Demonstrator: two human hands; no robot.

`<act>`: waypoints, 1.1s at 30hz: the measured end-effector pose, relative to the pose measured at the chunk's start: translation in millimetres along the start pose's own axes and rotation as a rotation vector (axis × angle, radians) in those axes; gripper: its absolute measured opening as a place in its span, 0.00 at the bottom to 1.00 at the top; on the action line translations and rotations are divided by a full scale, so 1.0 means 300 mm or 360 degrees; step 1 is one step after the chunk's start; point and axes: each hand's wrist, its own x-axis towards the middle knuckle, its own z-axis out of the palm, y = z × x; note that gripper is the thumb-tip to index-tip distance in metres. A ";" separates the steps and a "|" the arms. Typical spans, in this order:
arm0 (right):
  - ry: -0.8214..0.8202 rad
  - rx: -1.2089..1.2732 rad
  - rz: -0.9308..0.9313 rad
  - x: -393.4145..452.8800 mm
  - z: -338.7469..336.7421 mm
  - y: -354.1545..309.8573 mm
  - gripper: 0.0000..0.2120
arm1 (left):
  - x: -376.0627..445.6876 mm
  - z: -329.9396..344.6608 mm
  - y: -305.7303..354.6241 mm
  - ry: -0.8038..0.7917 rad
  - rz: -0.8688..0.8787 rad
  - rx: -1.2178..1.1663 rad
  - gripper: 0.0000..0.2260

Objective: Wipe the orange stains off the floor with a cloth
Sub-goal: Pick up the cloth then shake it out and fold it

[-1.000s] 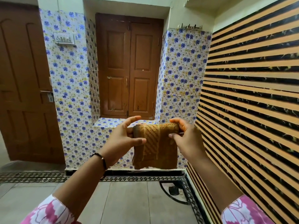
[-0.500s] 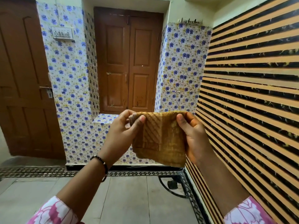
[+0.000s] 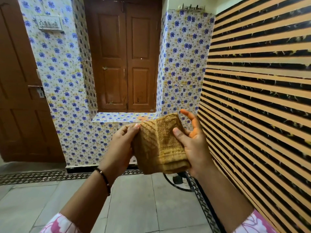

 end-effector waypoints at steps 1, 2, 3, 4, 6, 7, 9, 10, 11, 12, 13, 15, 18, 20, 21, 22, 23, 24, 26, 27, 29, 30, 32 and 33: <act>0.0043 -0.0007 0.0004 0.006 0.003 0.001 0.20 | -0.008 -0.005 -0.011 -0.0062 -0.0055 -0.0086 0.11; 0.0092 -0.0020 0.0010 0.014 0.004 0.003 0.17 | -0.015 -0.010 -0.025 -0.0121 -0.0104 -0.0168 0.13; 0.0136 -0.0031 0.0020 0.021 0.004 0.010 0.16 | -0.023 -0.014 -0.042 -0.0172 -0.0154 -0.0229 0.16; 0.0162 -0.0029 0.0039 0.027 0.005 0.015 0.16 | -0.032 -0.014 -0.058 -0.0203 -0.0214 -0.0276 0.18; 0.0164 -0.0006 0.0110 0.034 0.002 0.022 0.17 | -0.040 -0.020 -0.090 -0.0209 -0.0301 -0.0296 0.19; 0.0133 0.0006 0.0152 0.031 -0.006 0.023 0.16 | -0.044 -0.019 -0.101 -0.0180 -0.0292 -0.0280 0.18; 0.0055 0.0046 0.0251 0.010 -0.027 0.023 0.12 | -0.050 -0.009 -0.110 -0.0078 -0.0174 -0.0191 0.15; 0.0012 0.0073 0.0311 -0.004 -0.036 0.020 0.10 | -0.054 -0.001 -0.109 -0.0003 -0.0062 -0.0125 0.13; -0.0012 0.0102 0.0356 -0.028 -0.047 0.020 0.13 | -0.054 0.005 -0.114 0.0046 0.0050 -0.0055 0.13; -0.0025 0.0118 0.0381 -0.051 -0.058 0.023 0.18 | -0.054 0.011 -0.117 0.0078 0.0164 0.0013 0.13; -0.0015 0.0119 0.0385 -0.077 -0.068 0.031 0.23 | -0.054 0.018 -0.124 0.0073 0.0252 0.0081 0.13; 0.0102 0.0081 0.0392 -0.140 -0.097 0.052 0.28 | -0.059 0.040 -0.143 -0.0020 0.0353 0.0183 0.13; 0.0353 -0.0027 0.0378 -0.269 -0.157 0.035 0.29 | -0.094 0.118 -0.198 -0.0182 0.0378 0.0238 0.13; 0.0535 -0.0072 0.0368 -0.383 -0.218 0.013 0.30 | -0.154 0.185 -0.251 -0.0398 0.0332 0.0296 0.12; 0.0642 -0.0073 0.0348 -0.462 -0.249 -0.014 0.29 | -0.205 0.232 -0.275 -0.0522 0.0283 0.0329 0.12; 0.0710 -0.0072 0.0346 -0.516 -0.271 -0.028 0.29 | -0.236 0.259 -0.296 -0.0592 0.0234 0.0345 0.13; 0.0772 -0.0073 0.0334 -0.571 -0.288 -0.042 0.29 | -0.269 0.286 -0.314 -0.0656 0.0196 0.0358 0.14; 0.0861 -0.0095 0.0305 -0.654 -0.312 -0.067 0.29 | -0.327 0.333 -0.327 -0.0742 0.0151 0.0347 0.14; 0.0997 -0.0123 0.0250 -0.810 -0.353 -0.114 0.28 | -0.450 0.417 -0.344 -0.0921 0.0118 0.0327 0.15; 0.1063 -0.0143 0.0243 -0.883 -0.369 -0.132 0.28 | -0.507 0.448 -0.354 -0.1008 0.0116 0.0307 0.14; 0.1208 -0.0191 0.0220 -1.062 -0.408 -0.175 0.28 | -0.656 0.524 -0.382 -0.1193 0.0054 0.0284 0.13; 0.1257 -0.0222 0.0217 -1.133 -0.426 -0.189 0.28 | -0.714 0.551 -0.396 -0.1264 0.0020 0.0250 0.14; 0.1395 -0.0282 0.0202 -1.333 -0.463 -0.235 0.28 | -0.893 0.619 -0.426 -0.1401 -0.0058 0.0190 0.14; 0.1451 -0.0290 0.0203 -1.422 -0.474 -0.255 0.27 | -0.974 0.645 -0.441 -0.1451 -0.0075 0.0179 0.15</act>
